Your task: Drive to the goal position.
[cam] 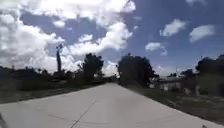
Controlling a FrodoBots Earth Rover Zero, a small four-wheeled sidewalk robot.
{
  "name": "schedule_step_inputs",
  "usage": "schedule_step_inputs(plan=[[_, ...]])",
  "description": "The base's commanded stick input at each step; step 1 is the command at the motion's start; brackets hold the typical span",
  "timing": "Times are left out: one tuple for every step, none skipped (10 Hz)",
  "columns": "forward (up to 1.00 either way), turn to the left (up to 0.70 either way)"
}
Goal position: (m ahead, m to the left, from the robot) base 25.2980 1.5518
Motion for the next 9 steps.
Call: schedule_step_inputs(plan=[[1.00,0.00],[1.00,0.00],[1.00,0.00],[1.00,0.00],[1.00,0.00],[1.00,0.00],[1.00,0.00],[1.00,0.00],[1.00,0.00]])
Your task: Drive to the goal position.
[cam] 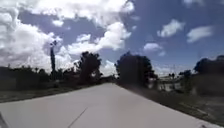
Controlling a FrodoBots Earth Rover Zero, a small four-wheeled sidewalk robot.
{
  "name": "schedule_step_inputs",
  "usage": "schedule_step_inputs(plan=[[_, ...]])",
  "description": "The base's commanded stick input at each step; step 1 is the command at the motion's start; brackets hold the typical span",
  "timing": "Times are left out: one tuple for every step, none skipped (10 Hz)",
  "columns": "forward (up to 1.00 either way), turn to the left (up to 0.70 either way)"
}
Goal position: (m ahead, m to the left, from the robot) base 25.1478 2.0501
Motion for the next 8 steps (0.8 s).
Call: schedule_step_inputs(plan=[[1.00,0.00],[1.00,0.00],[1.00,0.00],[1.00,0.00],[1.00,0.00],[1.00,0.00],[1.00,0.00],[1.00,0.00]])
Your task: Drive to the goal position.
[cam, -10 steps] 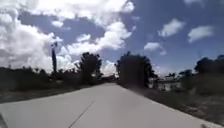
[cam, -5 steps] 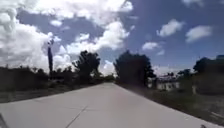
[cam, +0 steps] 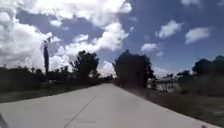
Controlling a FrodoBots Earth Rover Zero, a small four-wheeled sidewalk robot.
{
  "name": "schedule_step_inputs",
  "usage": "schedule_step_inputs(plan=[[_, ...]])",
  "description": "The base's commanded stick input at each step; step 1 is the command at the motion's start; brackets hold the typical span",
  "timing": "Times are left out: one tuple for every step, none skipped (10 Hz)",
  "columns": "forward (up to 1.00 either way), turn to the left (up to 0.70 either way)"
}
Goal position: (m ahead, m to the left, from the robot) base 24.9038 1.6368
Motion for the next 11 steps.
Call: schedule_step_inputs(plan=[[1.00,0.00],[1.00,0.00],[1.00,0.00],[1.00,0.00],[1.00,0.00],[1.00,0.00],[1.00,0.00],[1.00,0.00],[1.00,0.00],[1.00,0.00],[1.00,0.00]])
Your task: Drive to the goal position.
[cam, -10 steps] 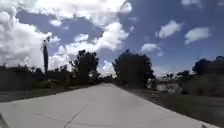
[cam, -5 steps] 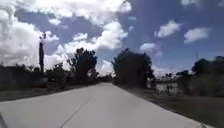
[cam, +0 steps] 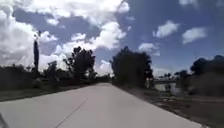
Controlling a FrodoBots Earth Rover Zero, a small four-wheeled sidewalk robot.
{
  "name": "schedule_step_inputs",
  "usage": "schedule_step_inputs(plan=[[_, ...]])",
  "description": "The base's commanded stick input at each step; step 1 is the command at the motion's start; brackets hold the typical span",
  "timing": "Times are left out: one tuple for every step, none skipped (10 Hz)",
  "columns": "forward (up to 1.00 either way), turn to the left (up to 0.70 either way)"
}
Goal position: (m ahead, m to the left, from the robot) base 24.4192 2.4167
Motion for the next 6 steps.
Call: schedule_step_inputs(plan=[[1.00,0.34],[1.00,0.40],[1.00,0.40],[1.00,0.05],[1.00,0.00],[1.00,0.12]])
